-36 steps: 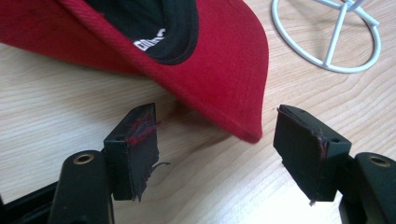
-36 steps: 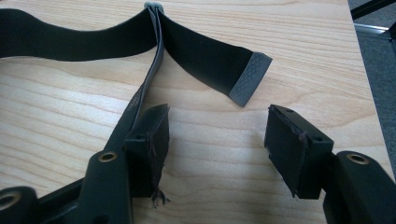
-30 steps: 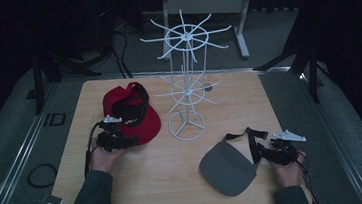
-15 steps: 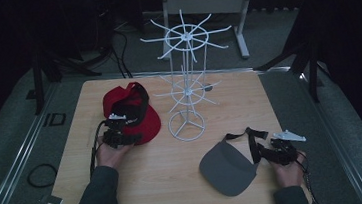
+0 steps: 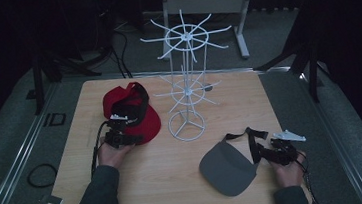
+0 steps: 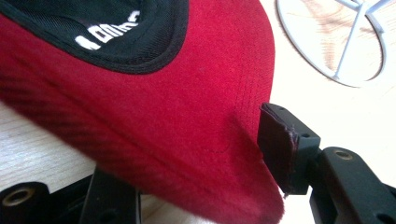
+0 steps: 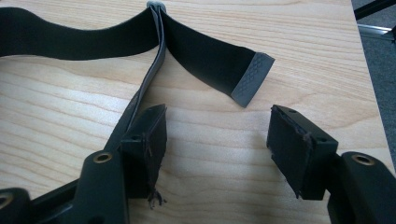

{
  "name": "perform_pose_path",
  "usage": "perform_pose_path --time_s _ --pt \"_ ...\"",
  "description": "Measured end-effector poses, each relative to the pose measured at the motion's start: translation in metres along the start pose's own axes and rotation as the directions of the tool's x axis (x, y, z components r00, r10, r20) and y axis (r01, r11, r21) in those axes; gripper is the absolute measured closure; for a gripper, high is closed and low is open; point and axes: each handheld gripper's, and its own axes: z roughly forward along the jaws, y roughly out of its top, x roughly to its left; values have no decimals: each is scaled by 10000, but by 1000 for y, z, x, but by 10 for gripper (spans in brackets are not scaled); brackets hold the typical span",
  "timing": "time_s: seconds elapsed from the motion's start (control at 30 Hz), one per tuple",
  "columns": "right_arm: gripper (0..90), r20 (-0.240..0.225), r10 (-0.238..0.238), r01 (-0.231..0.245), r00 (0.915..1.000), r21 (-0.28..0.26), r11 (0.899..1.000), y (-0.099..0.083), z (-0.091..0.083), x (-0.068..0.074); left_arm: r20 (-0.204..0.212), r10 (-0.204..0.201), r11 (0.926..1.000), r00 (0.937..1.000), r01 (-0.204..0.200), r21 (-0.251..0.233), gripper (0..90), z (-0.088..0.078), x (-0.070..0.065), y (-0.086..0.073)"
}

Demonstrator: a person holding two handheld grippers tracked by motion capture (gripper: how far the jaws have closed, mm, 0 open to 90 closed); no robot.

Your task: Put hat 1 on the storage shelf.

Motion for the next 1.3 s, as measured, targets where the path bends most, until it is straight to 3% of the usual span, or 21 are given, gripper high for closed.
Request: perform_pose_path --time_s 0.17,0.23,0.3,0.5,0.7,0.83,1.03,1.13,1.3 --pt "375 -3 -1 1 10000 3 10000 0 0 0 90 100 9999 9999 -101 140 504 4 0 0" --pt "375 -5 -1 1 10000 3 10000 0 0 0 367 -87 9997 9993 79 221 545 3 2 -1" --pt "375 -3 -3 3 10000 6 10000 0 0 0 392 -86 9996 9992 76 259 568 3 3 -1" --pt "375 -3 -3 3 10000 4 10000 0 0 0 444 143 9999 9989 -144 22 652 2 1 -4" --pt "375 -5 -3 3 10000 5 10000 0 0 0 487 348 9990 9982 -333 -298 669 0 -1 -8" --pt "375 -5 -3 3 10000 4 10000 0 0 0 248 446 9975 9987 -432 -554 671 -2 -2 -11" --pt "374 -9 -6 6 10000 6 10000 0 0 0 143 169 9988 9998 -163 -461 666 -7 3 -10" --pt "373 -9 -4 4 10000 7 10000 0 0 0 -128 267 9981 9996 -274 -545 669 -10 4 -10" --pt "372 -15 -10 10 10000 7 10000 0 0 0 -352 263 9947 9990 -296 -985 739 -17 6 -12"
